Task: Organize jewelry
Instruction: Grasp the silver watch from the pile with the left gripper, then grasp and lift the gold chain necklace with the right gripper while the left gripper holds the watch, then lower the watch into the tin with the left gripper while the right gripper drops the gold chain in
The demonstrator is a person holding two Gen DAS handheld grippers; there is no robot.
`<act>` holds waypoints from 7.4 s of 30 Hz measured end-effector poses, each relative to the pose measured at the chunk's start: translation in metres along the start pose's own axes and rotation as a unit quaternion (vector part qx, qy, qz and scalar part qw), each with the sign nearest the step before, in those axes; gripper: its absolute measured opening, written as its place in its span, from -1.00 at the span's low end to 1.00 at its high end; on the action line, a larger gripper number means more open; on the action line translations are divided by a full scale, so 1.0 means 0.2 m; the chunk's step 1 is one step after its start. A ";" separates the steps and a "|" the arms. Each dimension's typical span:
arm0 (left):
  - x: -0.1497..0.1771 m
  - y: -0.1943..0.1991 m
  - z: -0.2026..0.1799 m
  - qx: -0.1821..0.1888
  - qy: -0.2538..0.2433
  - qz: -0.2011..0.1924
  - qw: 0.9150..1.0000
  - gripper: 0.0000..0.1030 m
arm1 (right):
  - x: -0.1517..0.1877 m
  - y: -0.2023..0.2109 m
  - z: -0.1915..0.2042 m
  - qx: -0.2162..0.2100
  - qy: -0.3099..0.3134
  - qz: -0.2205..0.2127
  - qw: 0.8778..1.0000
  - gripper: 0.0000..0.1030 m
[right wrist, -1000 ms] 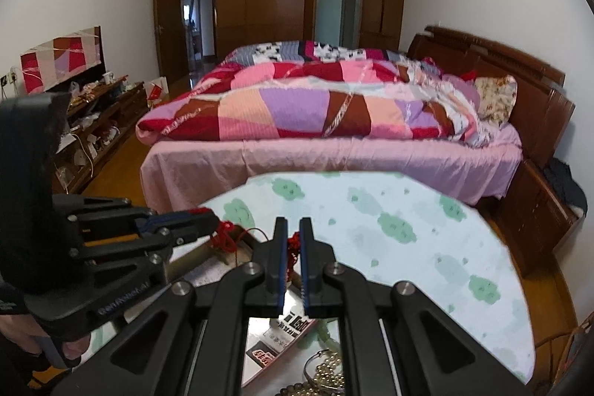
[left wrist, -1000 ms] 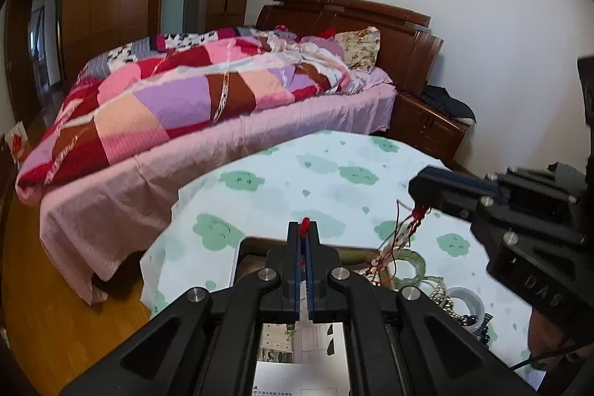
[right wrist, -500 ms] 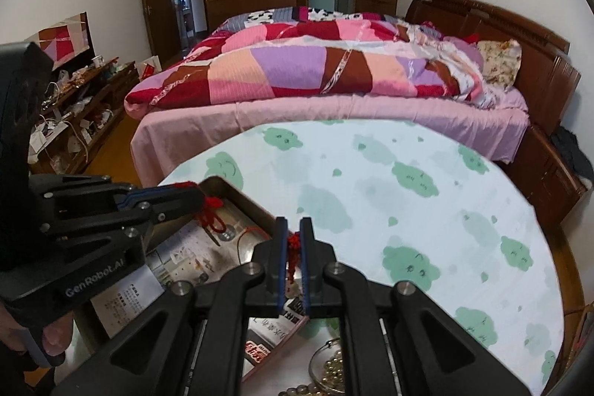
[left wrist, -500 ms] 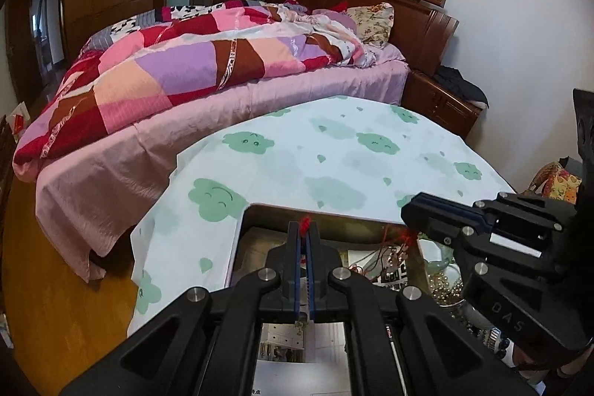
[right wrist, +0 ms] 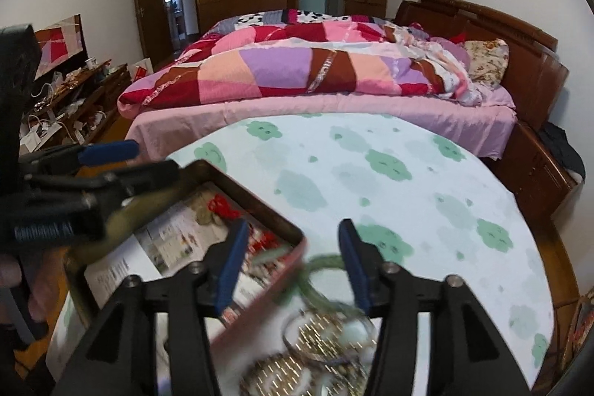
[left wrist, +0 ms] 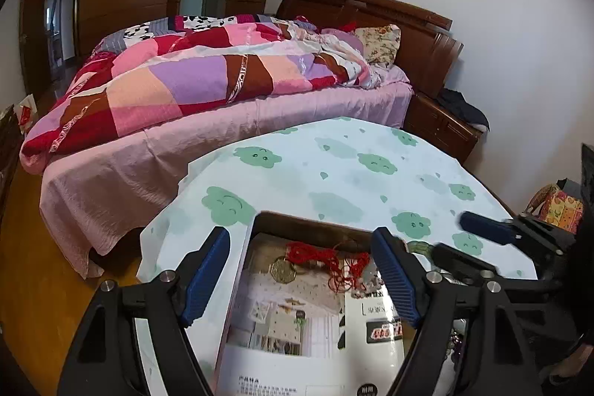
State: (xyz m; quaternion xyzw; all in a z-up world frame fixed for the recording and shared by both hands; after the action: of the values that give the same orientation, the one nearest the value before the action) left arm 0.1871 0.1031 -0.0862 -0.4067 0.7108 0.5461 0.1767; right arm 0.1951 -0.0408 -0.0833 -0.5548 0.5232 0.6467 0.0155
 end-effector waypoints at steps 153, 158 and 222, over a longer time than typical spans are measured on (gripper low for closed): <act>0.60 0.25 -0.52 0.108 -0.055 0.026 0.992 -0.25 | 0.67 0.16 -0.19 -0.090 -0.144 0.077 0.982 -0.26; 0.59 0.25 -0.52 0.109 -0.054 0.021 0.992 -0.25 | 0.63 0.21 -0.18 -0.067 -0.117 0.065 0.989 -0.76; 0.07 0.12 -0.03 -0.009 -0.046 -0.019 0.999 -0.25 | -0.24 0.23 0.25 -0.066 0.005 -0.051 0.997 -0.87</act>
State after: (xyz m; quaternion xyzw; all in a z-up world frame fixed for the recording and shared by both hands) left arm 0.1623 0.0934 -0.0786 -0.3960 0.6888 0.5676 0.2158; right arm 0.1506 -0.0003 -0.0249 -0.5834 0.4507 0.6756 0.0091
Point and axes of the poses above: each gripper's, at about its wrist camera, not at the fingertips, and y roughly against the way its jaws point, z to its left, x to its underside, the point moved 8 cm from there along -y, roughly the way its jaws point, and after that the axes turned 12 degrees about y, right-handed, at the moved point
